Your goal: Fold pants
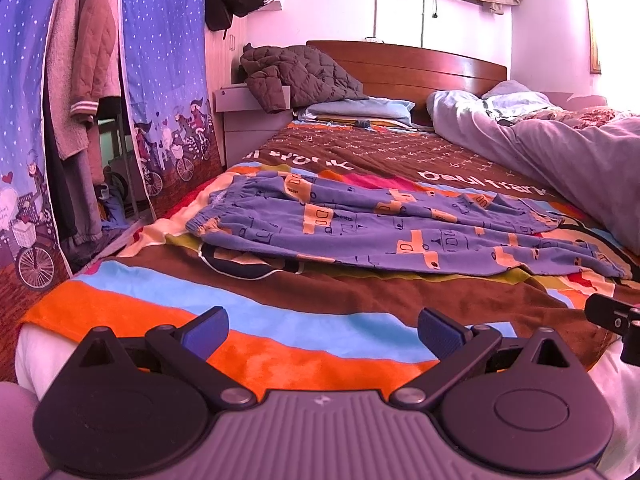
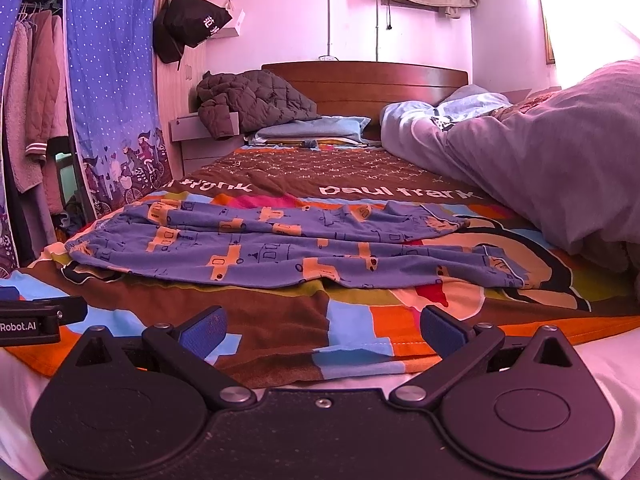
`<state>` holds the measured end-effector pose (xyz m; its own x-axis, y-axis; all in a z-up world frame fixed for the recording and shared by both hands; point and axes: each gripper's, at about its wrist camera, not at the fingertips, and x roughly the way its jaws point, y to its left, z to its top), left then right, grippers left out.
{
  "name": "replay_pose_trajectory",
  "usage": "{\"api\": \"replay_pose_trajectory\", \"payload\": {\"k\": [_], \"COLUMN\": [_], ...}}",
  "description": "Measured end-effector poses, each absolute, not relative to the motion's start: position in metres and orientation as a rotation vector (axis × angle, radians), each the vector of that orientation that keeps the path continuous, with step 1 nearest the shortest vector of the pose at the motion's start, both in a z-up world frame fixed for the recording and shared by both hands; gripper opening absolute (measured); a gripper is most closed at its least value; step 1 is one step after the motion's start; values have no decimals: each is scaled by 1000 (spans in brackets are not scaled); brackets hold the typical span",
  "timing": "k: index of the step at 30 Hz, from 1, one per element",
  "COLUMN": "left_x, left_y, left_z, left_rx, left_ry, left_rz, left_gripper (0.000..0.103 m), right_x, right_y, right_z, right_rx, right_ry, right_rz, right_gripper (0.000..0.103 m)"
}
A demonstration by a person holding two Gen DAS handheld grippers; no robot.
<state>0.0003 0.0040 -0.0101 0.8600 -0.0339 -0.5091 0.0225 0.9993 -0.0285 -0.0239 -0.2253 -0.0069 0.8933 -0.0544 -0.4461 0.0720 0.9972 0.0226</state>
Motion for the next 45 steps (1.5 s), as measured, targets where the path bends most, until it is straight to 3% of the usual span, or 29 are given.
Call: {"api": "replay_pose_trajectory", "payload": {"k": [20,28,36,40,45], "left_x": [53,105,242,329,398], "left_y": [45,34,50,53,50], "left_z": [10,41,75,70,37], "left_rx": [-325,33,139,229,430], "left_ry": [610,601,682,815,842], "left_rz": [-126,-78,-31,-100,-179], "left_gripper": [103,103,103,103,103], "right_x": [-6,25,155,255,368], "right_y": [-261,-286,-343,-350,-334], "right_z": [10,13,49,49,29], "right_rx": [117,162,155,48,-90], "right_ry": [394,473,569,714,802], "right_rz": [-41,66,299,383,449], "right_gripper": [102,102,102,102,102]}}
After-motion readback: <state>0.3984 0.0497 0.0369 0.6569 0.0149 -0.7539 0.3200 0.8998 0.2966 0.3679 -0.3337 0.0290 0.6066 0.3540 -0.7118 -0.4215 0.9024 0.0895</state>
